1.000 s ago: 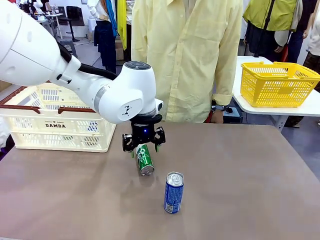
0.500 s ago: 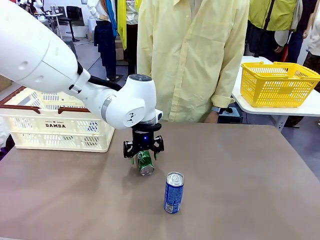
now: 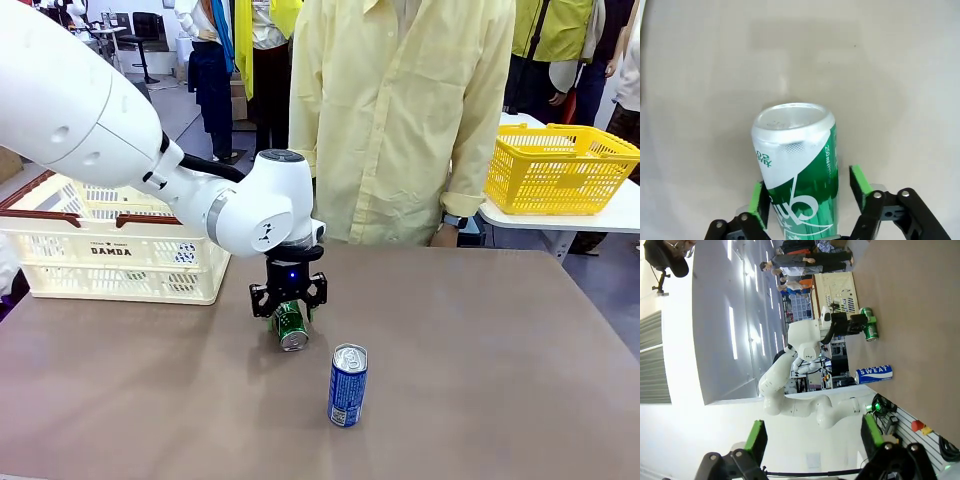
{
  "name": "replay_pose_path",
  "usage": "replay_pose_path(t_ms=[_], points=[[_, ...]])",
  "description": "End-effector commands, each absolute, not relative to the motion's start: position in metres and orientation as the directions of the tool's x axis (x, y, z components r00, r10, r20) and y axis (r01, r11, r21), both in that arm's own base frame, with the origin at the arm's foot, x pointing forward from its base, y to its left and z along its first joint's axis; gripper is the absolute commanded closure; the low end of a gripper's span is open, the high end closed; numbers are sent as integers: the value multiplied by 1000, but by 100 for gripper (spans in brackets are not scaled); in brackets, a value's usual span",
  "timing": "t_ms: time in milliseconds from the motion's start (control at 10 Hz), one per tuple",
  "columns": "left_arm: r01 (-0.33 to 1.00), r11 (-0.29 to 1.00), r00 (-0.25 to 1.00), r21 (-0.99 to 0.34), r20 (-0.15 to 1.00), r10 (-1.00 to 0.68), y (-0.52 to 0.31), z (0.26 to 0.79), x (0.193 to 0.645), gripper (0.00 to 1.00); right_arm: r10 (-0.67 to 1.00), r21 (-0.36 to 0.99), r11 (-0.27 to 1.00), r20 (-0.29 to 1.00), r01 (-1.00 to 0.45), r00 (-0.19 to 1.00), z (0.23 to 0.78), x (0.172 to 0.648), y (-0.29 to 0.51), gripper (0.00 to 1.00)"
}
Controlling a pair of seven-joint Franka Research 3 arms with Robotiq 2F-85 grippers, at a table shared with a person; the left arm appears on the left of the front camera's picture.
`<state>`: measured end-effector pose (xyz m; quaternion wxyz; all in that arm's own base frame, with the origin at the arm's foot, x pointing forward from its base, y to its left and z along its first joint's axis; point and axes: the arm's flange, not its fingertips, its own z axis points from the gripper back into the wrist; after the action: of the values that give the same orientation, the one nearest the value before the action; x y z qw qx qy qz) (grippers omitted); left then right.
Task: Place the drinks into the Shopping basket.
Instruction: Pick up one drink and place it into the Shopping basket.
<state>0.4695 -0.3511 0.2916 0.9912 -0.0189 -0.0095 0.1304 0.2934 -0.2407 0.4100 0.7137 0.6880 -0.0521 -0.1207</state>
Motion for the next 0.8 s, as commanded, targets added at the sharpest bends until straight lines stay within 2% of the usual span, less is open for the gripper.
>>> replay_pose_path(t_ms=[0,400,500,700], points=[[-270,963,963,-13,12,270,-349,293,472,100,-244,994,17,-105,112,964,414,292,-240,0],[-270,963,960,-23,74,271,-345,314,469,100,-244,994,17,-105,112,964,414,292,-240,0],[-225,973,969,-50,88,229,-340,350,469,100,-244,994,17,-105,112,964,414,292,-240,0],[-150,979,973,-139,154,172,-318,474,468,100,-244,994,17,-105,112,964,414,292,-240,0]])
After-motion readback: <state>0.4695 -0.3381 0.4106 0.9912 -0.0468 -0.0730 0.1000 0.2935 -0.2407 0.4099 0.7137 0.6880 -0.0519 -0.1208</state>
